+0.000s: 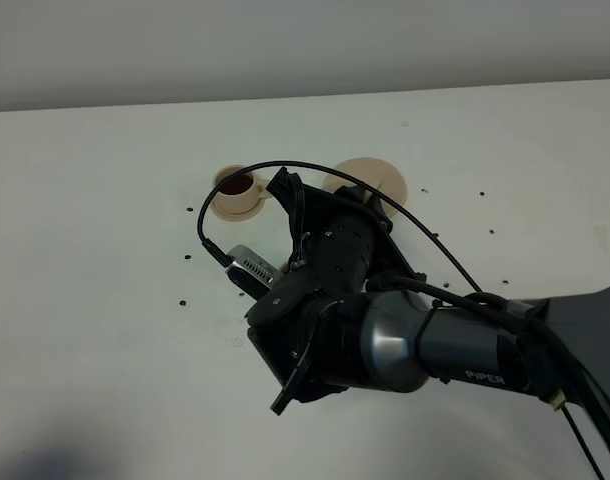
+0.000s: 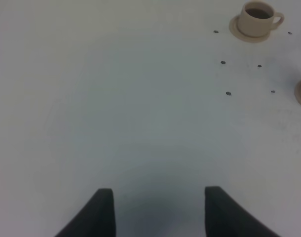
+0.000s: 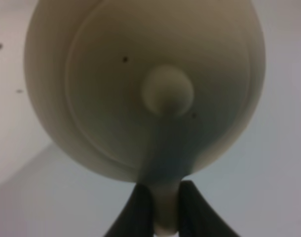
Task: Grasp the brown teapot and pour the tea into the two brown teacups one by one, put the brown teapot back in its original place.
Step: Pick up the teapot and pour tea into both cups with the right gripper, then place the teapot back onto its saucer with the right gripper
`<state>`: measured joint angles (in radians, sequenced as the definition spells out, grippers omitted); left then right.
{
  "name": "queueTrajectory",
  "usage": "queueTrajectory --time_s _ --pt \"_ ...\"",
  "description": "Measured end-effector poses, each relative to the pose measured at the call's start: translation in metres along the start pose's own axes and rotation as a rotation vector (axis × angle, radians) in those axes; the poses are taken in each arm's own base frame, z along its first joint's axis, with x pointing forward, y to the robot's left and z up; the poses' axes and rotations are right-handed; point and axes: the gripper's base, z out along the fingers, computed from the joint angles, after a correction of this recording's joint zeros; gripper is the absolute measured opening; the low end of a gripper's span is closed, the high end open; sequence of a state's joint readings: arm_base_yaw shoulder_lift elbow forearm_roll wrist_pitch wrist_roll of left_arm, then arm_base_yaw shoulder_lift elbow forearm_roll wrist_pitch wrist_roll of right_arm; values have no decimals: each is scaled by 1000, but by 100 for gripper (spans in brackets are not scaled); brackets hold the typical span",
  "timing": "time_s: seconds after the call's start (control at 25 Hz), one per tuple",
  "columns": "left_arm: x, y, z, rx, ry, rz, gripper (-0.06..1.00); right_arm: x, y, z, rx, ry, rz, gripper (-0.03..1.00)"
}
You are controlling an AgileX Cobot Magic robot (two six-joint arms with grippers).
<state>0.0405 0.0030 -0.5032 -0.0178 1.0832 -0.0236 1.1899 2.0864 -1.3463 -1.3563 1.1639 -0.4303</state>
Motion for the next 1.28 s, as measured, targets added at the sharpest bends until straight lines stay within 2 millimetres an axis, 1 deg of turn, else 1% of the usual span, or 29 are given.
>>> queueTrajectory --time_s 0.16,0.28,0.36,0.52,0.6,0.68,0.76,0.84,0.92,0.96,1.12,1.28 --pt "0 0 0 0 0 0 40 5 -11 -8 -110 -43 182 10" --pt "0 0 0 0 0 0 40 8 -23 -16 -226 -131 369 10" --pt "0 0 0 0 0 0 40 10 -25 -20 -308 -183 482 10" --pt "0 0 0 0 0 0 40 21 -26 -27 -418 -218 701 10" --pt "0 0 0 0 0 0 40 28 -26 -35 -479 -241 823 10" --pt "0 0 0 0 0 0 40 38 -26 -43 -550 -273 947 10" --pt "0 0 0 0 0 0 40 47 -25 -50 -650 -311 1057 10" --pt "0 0 0 0 0 0 40 55 -23 -52 -744 -341 1132 10" --pt "0 0 0 0 0 0 40 59 -16 -51 -803 -341 1159 10" --pt "0 0 0 0 0 0 40 59 -10 -50 -820 -326 1153 10" --pt "0 0 0 0 0 0 40 54 27 -48 -869 -232 1137 10" --pt "0 0 0 0 0 0 40 51 44 -46 -850 -265 1224 10"
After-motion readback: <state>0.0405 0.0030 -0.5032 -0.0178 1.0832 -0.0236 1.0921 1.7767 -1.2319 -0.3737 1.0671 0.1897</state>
